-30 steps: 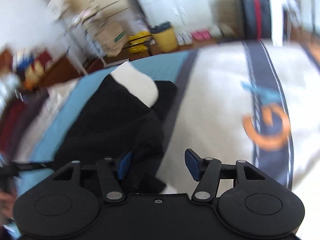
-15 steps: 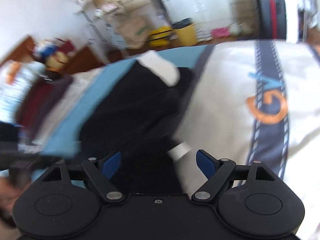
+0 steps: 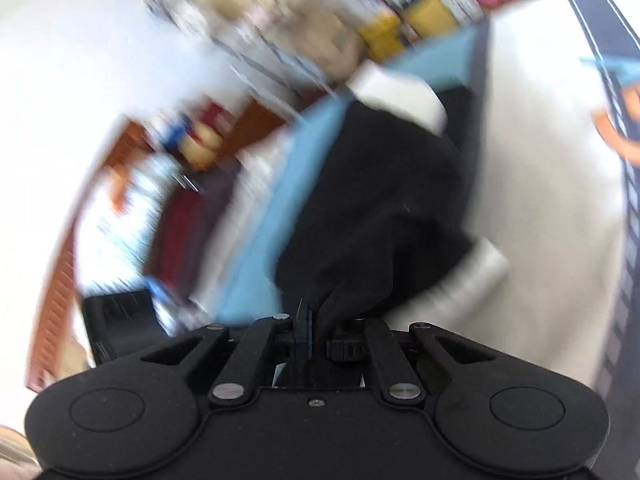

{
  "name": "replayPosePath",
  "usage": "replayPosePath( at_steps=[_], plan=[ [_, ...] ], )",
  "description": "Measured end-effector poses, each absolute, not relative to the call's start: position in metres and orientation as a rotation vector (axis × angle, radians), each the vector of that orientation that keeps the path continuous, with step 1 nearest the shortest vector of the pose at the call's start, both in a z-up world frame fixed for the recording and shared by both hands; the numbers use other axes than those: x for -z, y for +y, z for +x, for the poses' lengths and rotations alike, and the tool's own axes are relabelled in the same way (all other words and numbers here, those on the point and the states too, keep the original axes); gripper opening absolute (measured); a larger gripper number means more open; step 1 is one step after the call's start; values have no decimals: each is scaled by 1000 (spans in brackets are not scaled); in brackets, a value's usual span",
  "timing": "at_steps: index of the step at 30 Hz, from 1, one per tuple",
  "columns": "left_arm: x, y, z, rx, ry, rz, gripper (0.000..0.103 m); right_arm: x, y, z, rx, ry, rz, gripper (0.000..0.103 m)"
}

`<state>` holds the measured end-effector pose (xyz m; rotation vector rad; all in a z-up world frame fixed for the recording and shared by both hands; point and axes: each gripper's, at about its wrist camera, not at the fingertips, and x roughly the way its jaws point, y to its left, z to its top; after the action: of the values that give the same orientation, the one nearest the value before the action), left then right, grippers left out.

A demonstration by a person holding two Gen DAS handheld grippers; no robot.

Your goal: Fold clothes

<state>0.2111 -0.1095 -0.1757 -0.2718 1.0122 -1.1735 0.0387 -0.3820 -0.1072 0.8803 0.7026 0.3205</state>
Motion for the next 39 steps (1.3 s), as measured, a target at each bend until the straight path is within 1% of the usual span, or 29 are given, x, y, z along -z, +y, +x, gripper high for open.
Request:
replayPosePath(
  at_steps=[1,3,4,5,7,10,12,13,14,15,16,17,18,19,22,25,27,30,33,36,37,39],
  plan=[
    [170,-105,210,1191,996,-291,45,106,-382,43,-329,690,912,9],
    [158,-100,205,1202,970,-294,55,103,-382,53,-346,663,975,9],
    [150,-99,198,1189,957,-268,61,102,-381,58,-354,652,1006,9],
    [144,-100,191,1183,941,-238,65,103,-376,66,-337,673,1019,9],
    [135,-102,180,1198,894,-161,71,104,-366,82,-303,715,1044,9],
    [142,-115,173,1190,888,-108,81,107,-357,100,-311,734,1110,10],
    [154,-124,176,1131,922,-121,81,111,-354,109,-309,725,1138,13],
    [159,-127,179,1090,938,-124,81,112,-352,110,-302,732,1140,13],
    [167,-129,186,1048,947,-132,78,113,-351,110,-294,736,1142,15],
    [175,-127,194,1009,963,-162,74,114,-353,108,-297,731,1150,21],
    [181,-123,203,979,989,-216,60,115,-356,106,-299,726,1158,32],
    [188,-117,212,957,1021,-279,48,116,-358,103,-301,720,1166,37],
    [195,-110,221,940,1049,-346,44,115,-364,98,-288,688,1170,46],
    [200,-101,229,937,1067,-420,41,113,-370,93,-274,656,1173,50],
    [208,-77,241,956,1101,-639,41,105,-390,80,-185,570,1096,53],
    [223,-53,245,927,1129,-939,41,97,-394,74,-78,568,939,53],
    [233,-46,247,898,1164,-1009,41,96,-391,75,-42,593,858,53],
    [230,-53,247,876,1186,-840,39,101,-384,82,-38,646,786,54],
    [224,-69,245,947,1222,-703,39,111,-383,87,-31,675,714,58],
    [214,-88,239,977,1268,-454,39,126,-373,102,32,686,613,57],
    [209,-89,236,953,1254,-378,39,132,-372,103,56,684,587,44],
    [202,-82,235,921,1244,-335,39,137,-368,106,100,691,535,27]
  ],
)
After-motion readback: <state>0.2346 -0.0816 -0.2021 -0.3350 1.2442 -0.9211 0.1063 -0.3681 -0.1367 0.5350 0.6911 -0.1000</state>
